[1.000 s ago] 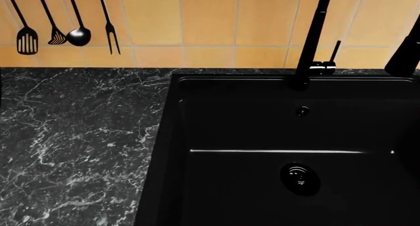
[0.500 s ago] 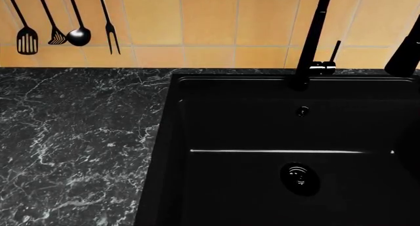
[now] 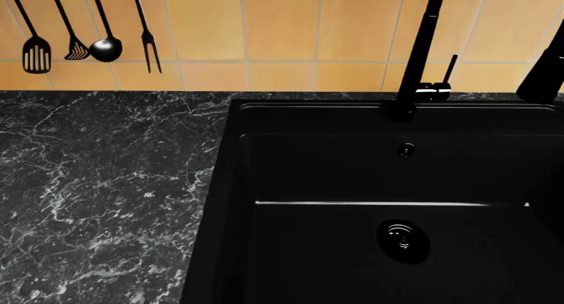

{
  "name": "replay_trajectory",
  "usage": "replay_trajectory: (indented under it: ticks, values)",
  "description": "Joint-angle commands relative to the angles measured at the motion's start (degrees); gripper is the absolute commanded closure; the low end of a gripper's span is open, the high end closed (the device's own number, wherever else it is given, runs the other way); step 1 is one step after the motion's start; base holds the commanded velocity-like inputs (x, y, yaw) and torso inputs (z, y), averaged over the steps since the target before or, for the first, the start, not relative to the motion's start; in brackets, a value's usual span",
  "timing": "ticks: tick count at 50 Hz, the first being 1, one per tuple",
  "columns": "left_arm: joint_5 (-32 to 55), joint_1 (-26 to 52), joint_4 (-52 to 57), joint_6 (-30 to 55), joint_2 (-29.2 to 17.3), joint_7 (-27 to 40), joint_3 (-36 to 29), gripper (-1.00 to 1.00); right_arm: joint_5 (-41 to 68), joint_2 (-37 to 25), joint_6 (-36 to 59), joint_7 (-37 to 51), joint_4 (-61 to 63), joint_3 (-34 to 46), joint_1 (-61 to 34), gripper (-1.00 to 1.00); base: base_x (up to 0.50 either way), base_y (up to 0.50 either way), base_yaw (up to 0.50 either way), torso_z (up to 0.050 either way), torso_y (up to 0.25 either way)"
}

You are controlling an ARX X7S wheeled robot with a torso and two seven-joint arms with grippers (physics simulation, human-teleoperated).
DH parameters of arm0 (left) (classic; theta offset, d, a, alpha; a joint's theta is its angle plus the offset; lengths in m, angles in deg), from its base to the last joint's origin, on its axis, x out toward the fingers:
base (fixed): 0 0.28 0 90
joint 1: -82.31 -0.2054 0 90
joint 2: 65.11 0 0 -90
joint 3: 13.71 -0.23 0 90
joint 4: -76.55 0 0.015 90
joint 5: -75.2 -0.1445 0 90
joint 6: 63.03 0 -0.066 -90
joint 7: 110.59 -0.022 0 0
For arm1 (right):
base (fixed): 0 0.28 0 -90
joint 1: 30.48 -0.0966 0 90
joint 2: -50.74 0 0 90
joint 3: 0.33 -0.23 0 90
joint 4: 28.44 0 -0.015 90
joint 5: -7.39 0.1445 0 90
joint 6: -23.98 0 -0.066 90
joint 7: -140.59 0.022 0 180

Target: Pick the kettle from the counter and place it on the tray. Then pick the mug from the cabinet and place it on the tray. Then close the cabinet doors.

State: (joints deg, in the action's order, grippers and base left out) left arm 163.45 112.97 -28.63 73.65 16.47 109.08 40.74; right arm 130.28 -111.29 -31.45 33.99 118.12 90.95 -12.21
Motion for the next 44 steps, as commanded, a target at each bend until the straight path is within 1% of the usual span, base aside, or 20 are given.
replay_trajectory:
  ticks: [1,17,35,44]
  values:
    - [7.2,-1.9,-5.2,0.3,0.3,1.3,-3.6,-1.00,2.1,0.5,0.3,1.5,-0.1,2.4,-4.8,-1.00,0.00,0.00,-0.01,0.000,0.000]
    - [10.2,3.9,-6.3,-0.2,-1.3,1.5,0.4,-1.00,3.1,2.1,1.2,3.2,-0.4,5.1,-8.4,-1.00,0.00,0.00,0.00,0.000,0.000]
    - [12.8,7.2,-5.5,0.1,-4.2,2.0,3.4,-1.00,4.7,4.6,2.4,6.0,-1.1,9.1,-14.3,-1.00,0.00,0.00,0.00,0.000,0.000]
    - [15.6,7.8,-2.4,0.4,-6.2,3.9,6.0,-1.00,7.0,5.3,2.7,8.0,-1.5,10.8,-19.2,-1.00,0.00,0.00,0.00,0.000,0.000]
